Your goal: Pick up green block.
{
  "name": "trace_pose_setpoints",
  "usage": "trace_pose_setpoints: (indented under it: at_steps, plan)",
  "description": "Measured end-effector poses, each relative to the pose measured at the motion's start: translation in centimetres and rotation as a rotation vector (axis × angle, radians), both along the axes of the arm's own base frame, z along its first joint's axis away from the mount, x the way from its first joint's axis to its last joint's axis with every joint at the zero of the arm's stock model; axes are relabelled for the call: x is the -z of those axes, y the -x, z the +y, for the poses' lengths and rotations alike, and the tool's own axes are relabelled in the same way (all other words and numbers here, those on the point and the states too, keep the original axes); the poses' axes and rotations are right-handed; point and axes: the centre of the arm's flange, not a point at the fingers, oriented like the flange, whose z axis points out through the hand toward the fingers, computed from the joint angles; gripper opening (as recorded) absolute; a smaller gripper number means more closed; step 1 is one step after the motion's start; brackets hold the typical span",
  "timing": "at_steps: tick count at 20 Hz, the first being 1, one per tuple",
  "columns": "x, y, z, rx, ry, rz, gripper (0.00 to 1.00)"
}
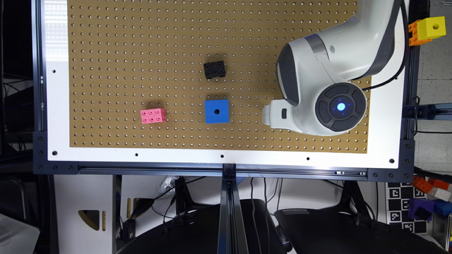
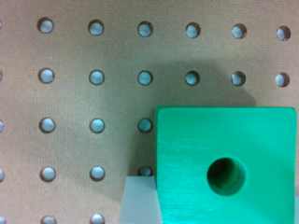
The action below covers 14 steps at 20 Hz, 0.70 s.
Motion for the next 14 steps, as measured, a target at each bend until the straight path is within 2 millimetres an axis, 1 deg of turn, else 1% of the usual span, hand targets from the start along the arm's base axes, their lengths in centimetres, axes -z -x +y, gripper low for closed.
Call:
trace_pose_setpoints:
  at_steps: [10, 14]
  plan:
    - [-0.2, 0.1, -0.2, 0.001, 0.008, 0.013, 0.00]
    - [-2.3, 0.0, -0.3, -0.003, 0.018, 0.018, 0.00]
